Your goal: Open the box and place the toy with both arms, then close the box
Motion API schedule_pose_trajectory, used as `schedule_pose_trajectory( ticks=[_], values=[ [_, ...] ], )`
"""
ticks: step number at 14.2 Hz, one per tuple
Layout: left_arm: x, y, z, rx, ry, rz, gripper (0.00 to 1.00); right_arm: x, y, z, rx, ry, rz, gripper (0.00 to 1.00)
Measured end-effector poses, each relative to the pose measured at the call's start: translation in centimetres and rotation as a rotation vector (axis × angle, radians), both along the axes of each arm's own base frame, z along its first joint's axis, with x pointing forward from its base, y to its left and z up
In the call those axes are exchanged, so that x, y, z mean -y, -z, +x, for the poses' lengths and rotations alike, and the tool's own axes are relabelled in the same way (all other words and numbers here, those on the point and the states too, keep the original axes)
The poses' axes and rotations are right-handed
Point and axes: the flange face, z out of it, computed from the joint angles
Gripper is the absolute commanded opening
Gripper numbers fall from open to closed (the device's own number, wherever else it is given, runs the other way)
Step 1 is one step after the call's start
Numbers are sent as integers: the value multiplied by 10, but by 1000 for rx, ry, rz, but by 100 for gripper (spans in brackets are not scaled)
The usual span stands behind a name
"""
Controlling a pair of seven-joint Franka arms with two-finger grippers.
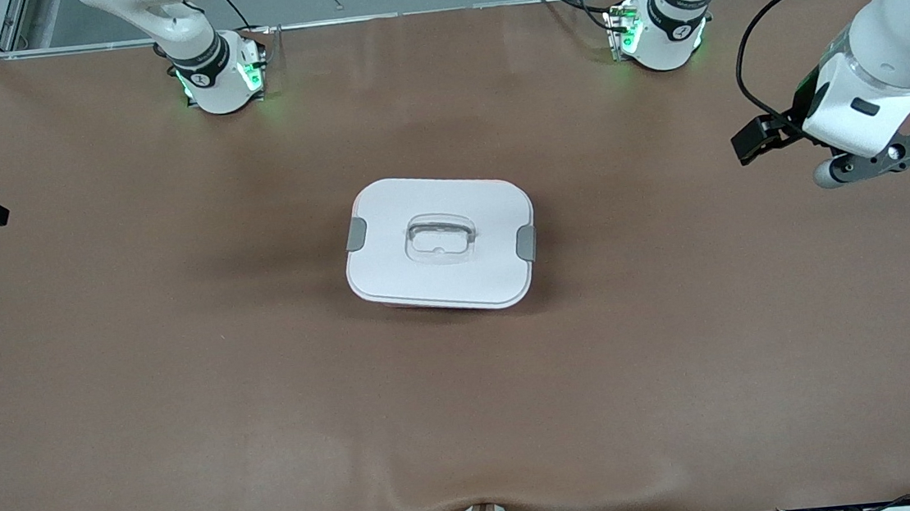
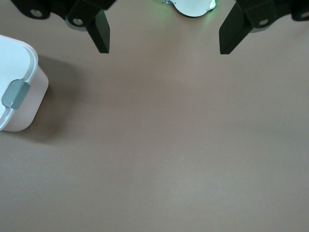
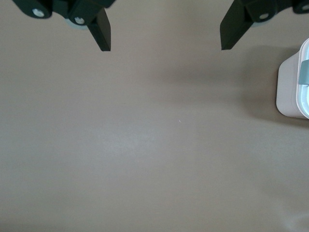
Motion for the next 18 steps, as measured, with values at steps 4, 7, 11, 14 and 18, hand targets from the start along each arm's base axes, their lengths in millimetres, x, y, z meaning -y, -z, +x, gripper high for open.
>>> schedule_pose_trajectory(
  ticks=[4, 7, 11, 14, 18],
  values=[
    [-31, -5, -9, -13, 55, -7, 100, 0, 0, 0, 2, 1, 0, 100],
    [-36, -14, -25, -6, 88, -9, 100, 2, -1, 0, 5, 4, -2, 100],
    [-42, -27, -45, 12, 88, -5, 100, 1, -6, 0, 17, 2, -3, 100],
    [-41, -36, -57, 27, 96, -4, 100, 3, -6, 0, 17, 6, -3, 100],
    [-32, -34, -60, 24, 116, -6, 100, 6, -6, 0, 19, 11, -3, 100]
  ],
)
